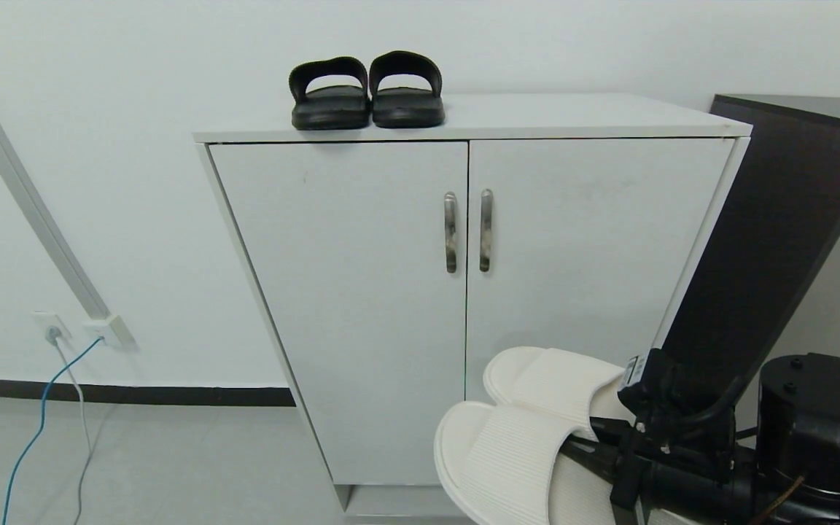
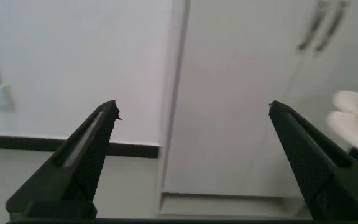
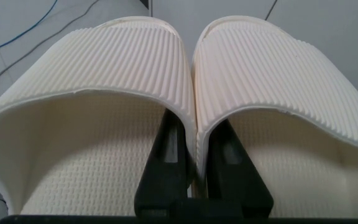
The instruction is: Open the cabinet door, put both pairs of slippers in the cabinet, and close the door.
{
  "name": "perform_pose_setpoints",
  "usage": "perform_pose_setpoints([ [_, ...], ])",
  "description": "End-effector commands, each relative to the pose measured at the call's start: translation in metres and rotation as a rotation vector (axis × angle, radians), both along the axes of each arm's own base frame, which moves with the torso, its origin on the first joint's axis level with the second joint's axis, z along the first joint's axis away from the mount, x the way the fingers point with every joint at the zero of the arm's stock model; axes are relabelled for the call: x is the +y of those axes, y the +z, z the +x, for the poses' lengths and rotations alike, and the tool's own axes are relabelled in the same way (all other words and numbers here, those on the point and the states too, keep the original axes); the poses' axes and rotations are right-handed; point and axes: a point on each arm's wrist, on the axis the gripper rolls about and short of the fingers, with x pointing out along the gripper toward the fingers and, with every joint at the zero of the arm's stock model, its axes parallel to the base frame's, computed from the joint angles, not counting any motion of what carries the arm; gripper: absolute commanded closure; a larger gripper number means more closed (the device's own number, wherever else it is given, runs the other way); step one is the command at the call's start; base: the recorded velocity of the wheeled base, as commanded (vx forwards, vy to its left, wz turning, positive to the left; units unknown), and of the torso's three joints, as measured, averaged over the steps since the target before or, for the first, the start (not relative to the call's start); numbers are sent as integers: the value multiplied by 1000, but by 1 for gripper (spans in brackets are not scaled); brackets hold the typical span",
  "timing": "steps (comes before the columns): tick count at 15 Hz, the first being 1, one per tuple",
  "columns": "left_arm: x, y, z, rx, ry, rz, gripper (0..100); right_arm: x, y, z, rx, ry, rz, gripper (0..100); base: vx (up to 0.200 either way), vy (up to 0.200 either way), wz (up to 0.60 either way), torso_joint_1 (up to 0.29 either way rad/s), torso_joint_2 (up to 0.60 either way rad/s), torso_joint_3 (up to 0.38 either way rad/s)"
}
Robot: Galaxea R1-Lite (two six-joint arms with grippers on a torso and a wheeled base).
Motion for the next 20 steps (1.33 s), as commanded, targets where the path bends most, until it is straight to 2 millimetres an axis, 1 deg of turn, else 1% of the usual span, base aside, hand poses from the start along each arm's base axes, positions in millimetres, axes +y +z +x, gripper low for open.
perform_pose_setpoints([
  [1, -3, 34, 28, 123, -170, -13, 0, 0, -1, 0, -2, -2, -3, 100, 0, 0, 0, 0, 0, 0],
  [3, -6, 49, 46, 172, -251, -18, 0, 0, -1, 0, -2, -5, -5, 100, 0, 0, 0, 0, 0, 0],
  [6, -11, 65, 74, 185, -396, -23, 0, 0, -1, 0, 2, -6, -4, 100, 0, 0, 0, 0, 0, 0],
  [9, -17, 73, 107, 171, -501, -21, 0, 0, -2, 0, 3, -6, -5, 100, 0, 0, 0, -1, 172, 103],
  [11, -29, 77, 126, 161, -590, -14, 0, 0, -2, 0, 3, -6, -5, 100, 0, 0, 0, 10, 110, 32],
  [12, -34, 79, 131, 157, -627, -10, 0, -1, -2, -1, 4, -6, -6, 100, 0, 0, 0, -2, 51, 22],
  [13, -50, 85, 148, 166, -704, -4, 0, -1, -2, 0, 6, -8, -6, 100, 0, 0, 0, 0, 0, 0],
  [14, -59, 91, 159, 166, -737, -1, 0, -1, -3, 0, 9, -8, -6, 100, 0, 0, 0, 0, 0, 0],
  [15, -72, 98, 171, 163, -788, 4, 0, -1, -3, 0, 9, -8, -6, 100, 0, 0, 0, 0, 0, 0],
  [17, -95, 111, 193, 137, -851, 8, 0, -1, -3, 0, 9, -10, -6, 100, 0, 0, 0, 0, 0, 0],
  [20, -129, 120, 233, 114, -902, 10, 0, -4, -3, 0, 9, -19, -6, 100, 0, 0, 0, 0, 0, 0],
])
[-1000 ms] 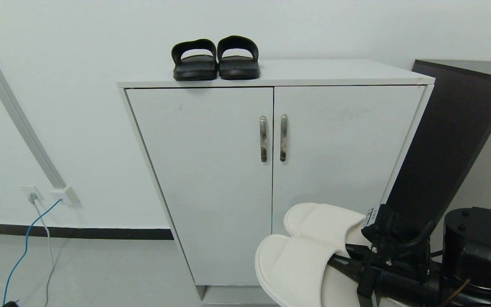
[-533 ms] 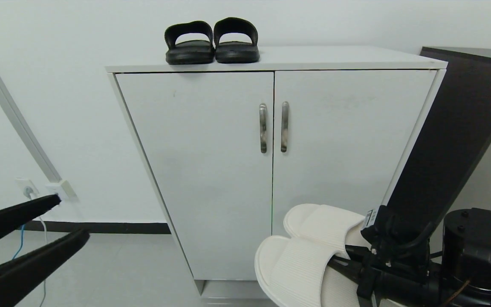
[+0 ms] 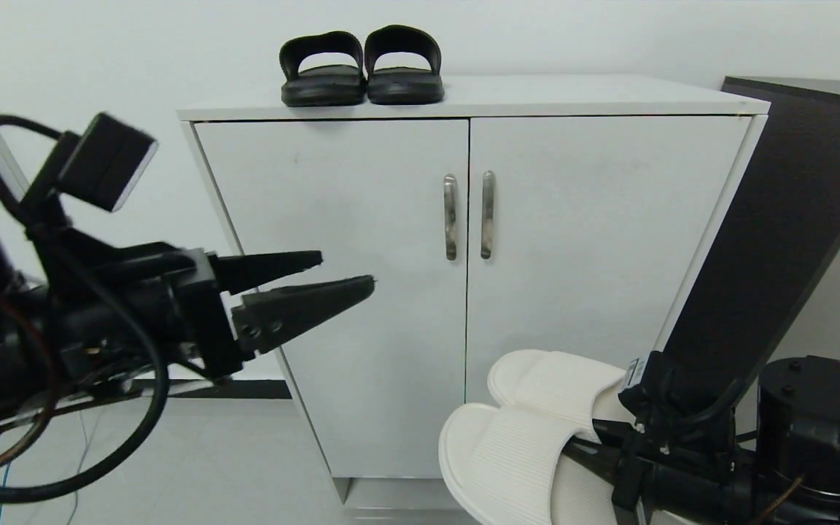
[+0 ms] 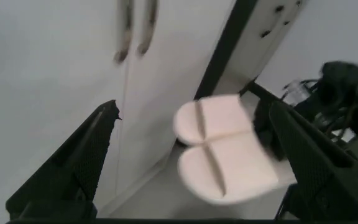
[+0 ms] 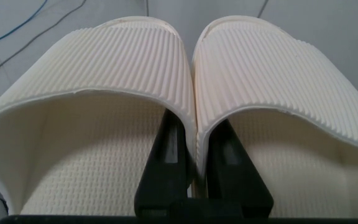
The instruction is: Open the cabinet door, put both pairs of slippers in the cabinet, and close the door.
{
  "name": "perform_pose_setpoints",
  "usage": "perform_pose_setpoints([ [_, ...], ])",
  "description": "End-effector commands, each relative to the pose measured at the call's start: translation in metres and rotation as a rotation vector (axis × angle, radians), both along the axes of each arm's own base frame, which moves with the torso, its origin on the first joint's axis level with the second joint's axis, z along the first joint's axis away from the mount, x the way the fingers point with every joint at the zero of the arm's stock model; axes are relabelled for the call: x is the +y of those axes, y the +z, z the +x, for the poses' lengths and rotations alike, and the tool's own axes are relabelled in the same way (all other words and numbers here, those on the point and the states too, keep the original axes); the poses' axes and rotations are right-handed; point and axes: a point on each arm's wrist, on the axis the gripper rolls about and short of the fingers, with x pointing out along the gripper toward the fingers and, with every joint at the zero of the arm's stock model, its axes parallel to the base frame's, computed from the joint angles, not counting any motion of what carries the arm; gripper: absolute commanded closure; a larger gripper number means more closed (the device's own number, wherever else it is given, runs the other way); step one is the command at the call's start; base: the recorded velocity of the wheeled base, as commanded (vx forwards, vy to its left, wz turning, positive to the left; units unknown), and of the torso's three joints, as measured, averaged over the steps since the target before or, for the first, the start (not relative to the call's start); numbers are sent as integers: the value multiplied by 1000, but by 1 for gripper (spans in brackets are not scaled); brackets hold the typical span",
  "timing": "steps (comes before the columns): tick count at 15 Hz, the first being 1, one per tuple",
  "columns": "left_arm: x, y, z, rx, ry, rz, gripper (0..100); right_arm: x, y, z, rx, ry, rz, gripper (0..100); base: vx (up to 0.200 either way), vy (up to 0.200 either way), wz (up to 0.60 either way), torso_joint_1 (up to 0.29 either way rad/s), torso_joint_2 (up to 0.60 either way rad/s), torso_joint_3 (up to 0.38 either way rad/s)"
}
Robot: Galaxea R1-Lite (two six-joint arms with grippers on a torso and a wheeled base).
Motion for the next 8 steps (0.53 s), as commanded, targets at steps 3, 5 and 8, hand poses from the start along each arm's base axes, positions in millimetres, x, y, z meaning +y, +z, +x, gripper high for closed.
perform_pose_setpoints([
  [3, -66, 2, 73, 24, -98, 0, 0, -2, -2, -1, 6, -2, -8, 100, 0, 0, 0, 0, 0, 0],
  [5, -87, 2, 85, 42, -136, -15, 0, -2, -2, -1, 6, -2, -8, 100, 0, 0, 0, 0, 0, 0],
  [8, -99, 5, 96, 78, -225, -53, 0, -3, -5, -2, 15, -2, -18, 100, 0, 0, 0, 0, 0, 0],
])
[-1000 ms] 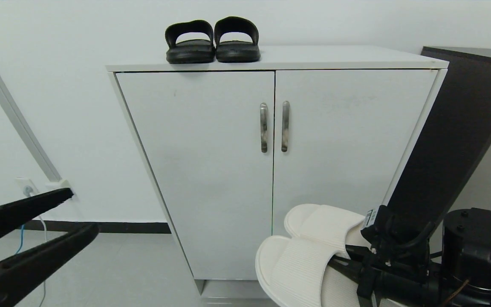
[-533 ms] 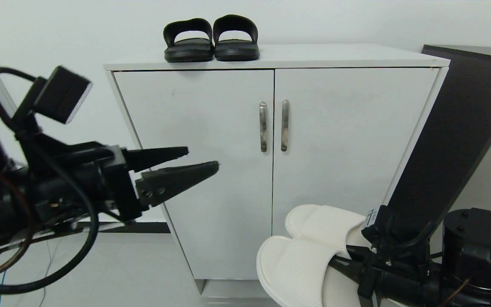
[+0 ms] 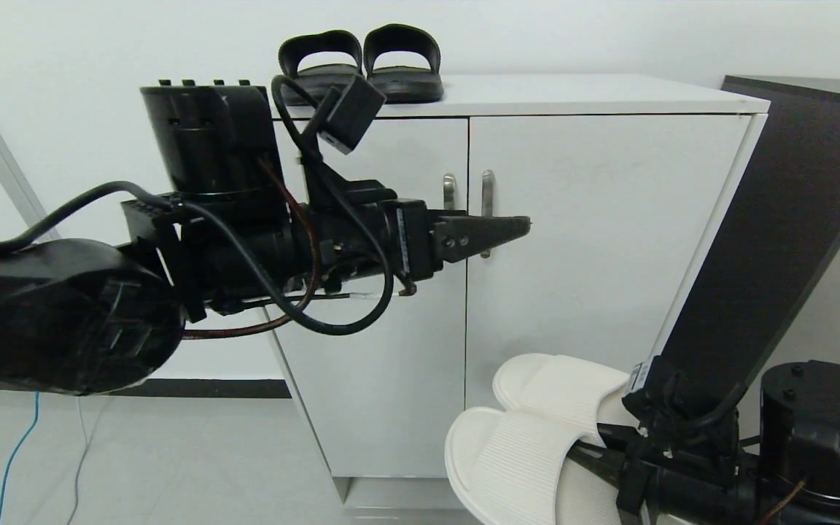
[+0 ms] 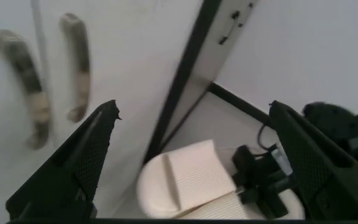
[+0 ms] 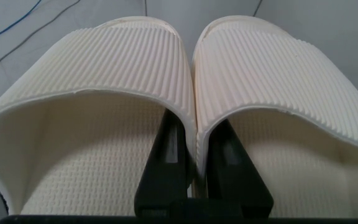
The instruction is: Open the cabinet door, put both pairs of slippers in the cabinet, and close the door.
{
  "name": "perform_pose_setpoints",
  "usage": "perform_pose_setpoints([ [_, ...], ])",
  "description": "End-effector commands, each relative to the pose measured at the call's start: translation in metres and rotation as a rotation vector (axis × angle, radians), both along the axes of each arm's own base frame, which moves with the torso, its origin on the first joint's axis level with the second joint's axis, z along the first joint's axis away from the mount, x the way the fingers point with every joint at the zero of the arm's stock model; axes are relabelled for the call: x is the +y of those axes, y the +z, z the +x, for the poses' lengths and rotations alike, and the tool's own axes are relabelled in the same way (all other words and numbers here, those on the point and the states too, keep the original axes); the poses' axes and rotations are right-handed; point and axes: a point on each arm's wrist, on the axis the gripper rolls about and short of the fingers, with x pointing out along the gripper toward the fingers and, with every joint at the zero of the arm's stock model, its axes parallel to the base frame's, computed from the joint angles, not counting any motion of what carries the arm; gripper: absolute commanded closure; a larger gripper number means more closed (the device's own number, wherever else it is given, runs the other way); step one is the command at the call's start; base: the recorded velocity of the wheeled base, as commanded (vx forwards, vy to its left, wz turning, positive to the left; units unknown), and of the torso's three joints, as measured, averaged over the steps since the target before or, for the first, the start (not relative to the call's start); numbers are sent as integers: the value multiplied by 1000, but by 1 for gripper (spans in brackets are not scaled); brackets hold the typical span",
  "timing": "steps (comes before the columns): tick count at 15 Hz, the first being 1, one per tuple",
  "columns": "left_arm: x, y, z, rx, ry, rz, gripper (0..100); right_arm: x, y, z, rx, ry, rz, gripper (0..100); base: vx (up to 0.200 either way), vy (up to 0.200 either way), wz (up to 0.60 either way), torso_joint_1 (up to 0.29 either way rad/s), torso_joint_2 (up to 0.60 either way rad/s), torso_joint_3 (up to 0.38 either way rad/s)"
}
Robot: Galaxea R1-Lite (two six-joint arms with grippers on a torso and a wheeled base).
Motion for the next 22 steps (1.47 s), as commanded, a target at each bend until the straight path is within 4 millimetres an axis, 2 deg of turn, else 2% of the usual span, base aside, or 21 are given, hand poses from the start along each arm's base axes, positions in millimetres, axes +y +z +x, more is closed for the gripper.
perform_pose_setpoints([
  [1, -15, -4, 17, 53, -39, -20, 0, 0, -2, -1, 7, 2, -7, 100, 0, 0, 0, 0, 0, 0],
  [2, -20, 1, 25, 72, -45, -51, 0, -1, -2, -1, 8, 1, -6, 100, 0, 0, 0, 0, 0, 0],
  [4, -26, -3, 35, 84, -29, -52, 0, -2, -3, -1, 9, 0, -7, 100, 0, 0, 0, 0, 0, 0],
  [8, -30, -4, 34, 86, 63, -55, 0, -2, -4, -2, 11, 0, -11, 100, 0, 0, 0, 0, 0, 0],
  [11, -28, 2, 35, 64, 141, -71, 0, -1, -4, -2, 11, 2, -11, 100, 0, 0, 0, 0, 0, 0],
  [14, -29, 4, 37, 61, 158, -75, 0, -2, -4, -2, 10, 0, -12, 100, 0, 0, 0, 0, 0, 0],
  [21, -47, -13, 54, 89, 148, -49, 0, -2, -5, -2, 17, 2, -16, 100, 0, 0, 0, 0, 0, 0],
  [22, -47, -14, 54, 89, 148, -47, 100, -2, -5, -2, 17, 2, -16, 100, 0, 0, 0, 0, 0, 0],
])
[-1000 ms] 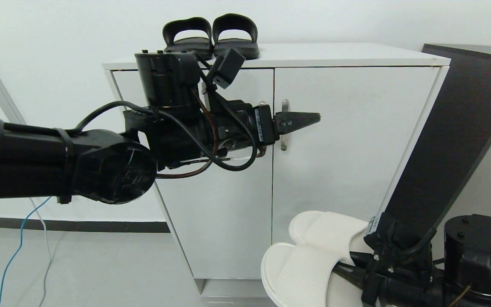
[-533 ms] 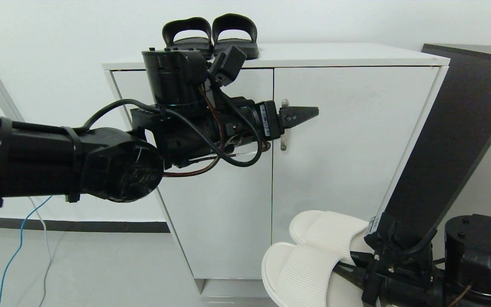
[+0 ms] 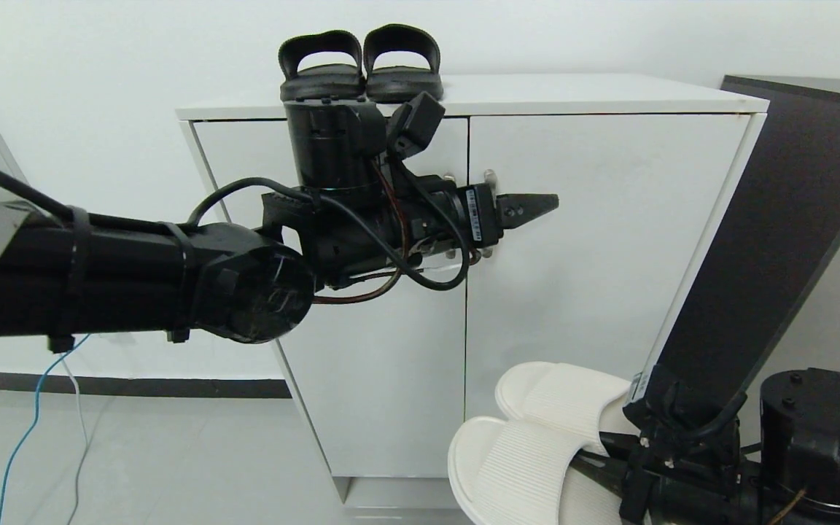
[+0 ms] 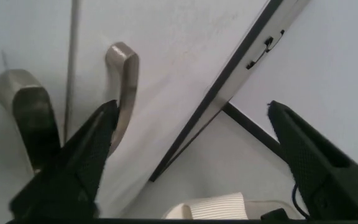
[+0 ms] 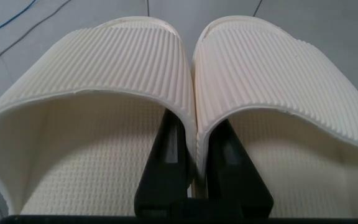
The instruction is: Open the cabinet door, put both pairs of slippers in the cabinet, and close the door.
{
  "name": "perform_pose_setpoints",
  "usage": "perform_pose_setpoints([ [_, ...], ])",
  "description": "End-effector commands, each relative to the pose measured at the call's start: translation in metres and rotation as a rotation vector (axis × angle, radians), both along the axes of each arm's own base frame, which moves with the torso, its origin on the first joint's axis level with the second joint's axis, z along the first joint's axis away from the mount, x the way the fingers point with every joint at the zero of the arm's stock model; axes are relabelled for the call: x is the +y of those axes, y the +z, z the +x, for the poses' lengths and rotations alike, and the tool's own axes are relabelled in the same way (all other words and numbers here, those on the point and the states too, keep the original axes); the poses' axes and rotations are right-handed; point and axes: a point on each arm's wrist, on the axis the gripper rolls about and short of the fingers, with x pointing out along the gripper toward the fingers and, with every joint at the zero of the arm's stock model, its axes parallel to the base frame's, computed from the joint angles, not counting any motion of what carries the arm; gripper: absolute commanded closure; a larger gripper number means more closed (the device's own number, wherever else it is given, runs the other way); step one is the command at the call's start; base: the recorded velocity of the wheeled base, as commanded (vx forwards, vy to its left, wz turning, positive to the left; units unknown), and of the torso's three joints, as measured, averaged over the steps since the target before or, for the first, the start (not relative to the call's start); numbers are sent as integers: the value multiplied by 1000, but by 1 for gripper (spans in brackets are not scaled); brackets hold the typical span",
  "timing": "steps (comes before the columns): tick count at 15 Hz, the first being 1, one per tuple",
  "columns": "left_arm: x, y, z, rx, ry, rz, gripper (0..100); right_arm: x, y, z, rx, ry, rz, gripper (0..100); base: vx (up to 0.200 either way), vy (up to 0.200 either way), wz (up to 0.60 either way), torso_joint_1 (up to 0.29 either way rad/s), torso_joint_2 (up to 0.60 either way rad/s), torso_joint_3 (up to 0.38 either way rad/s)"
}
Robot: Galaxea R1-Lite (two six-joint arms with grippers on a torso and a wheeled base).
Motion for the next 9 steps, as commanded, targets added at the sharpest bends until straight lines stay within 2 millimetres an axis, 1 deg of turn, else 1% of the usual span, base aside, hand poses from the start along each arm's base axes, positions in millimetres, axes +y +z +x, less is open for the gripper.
perform_pose_setpoints([
  [1, -2, -4, 1, 7, -3, 5, 100, 0, -1, 0, 4, 3, -3, 100, 0, 0, 0, 0, 0, 0],
  [4, 1, -2, -3, 7, -3, 5, 100, 0, -2, -1, 6, 6, -6, 100, 0, 0, 0, 0, 0, 0],
  [7, 10, -1, -17, 16, -6, 13, 100, -2, -2, -5, 9, 21, -4, 100, 0, 0, 0, 0, 0, 0],
  [9, 17, 2, -30, 15, -14, 12, 100, -2, -2, -6, 9, 26, -4, 100, 0, 0, 0, 0, 0, 0],
])
